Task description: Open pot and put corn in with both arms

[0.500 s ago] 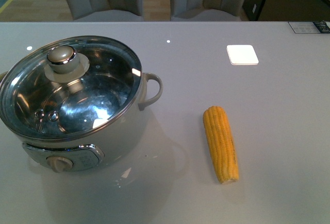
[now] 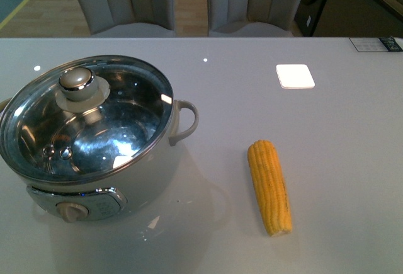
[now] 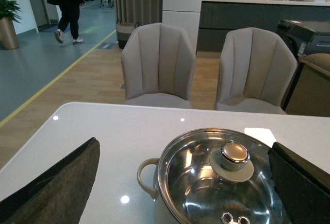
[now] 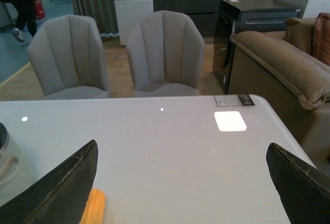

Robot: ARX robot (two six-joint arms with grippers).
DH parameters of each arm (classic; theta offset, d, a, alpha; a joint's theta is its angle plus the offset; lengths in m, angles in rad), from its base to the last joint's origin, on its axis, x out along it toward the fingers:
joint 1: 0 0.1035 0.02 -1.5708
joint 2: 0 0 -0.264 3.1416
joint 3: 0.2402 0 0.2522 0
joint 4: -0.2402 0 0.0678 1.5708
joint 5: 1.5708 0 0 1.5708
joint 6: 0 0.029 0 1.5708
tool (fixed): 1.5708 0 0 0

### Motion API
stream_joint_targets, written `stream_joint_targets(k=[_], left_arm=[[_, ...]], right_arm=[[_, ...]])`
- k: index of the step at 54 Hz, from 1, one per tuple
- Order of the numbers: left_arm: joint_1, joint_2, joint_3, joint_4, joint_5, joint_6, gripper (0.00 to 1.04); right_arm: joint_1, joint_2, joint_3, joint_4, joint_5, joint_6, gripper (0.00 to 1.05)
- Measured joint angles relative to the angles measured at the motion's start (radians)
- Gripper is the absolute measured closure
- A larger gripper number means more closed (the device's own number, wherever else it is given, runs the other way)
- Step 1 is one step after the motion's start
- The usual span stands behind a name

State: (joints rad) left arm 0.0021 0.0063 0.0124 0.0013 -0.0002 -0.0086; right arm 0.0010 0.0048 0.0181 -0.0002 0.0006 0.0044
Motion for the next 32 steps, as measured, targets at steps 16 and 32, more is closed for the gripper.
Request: stream_joint_targets(k=[16, 32], left_arm=[[0.051, 0.121, 0.078, -0.220, 0.215, -0.147, 0.07], [-0.032, 0.411, 0.130, -0.024, 0.169, -0.304, 0.07]], right_arm=[[0.000, 0.000, 0.000, 0.000, -0.002, 0.000, 0.09], [0.000, 0.000, 0.000, 0.000, -0.001, 0.000, 0.09]])
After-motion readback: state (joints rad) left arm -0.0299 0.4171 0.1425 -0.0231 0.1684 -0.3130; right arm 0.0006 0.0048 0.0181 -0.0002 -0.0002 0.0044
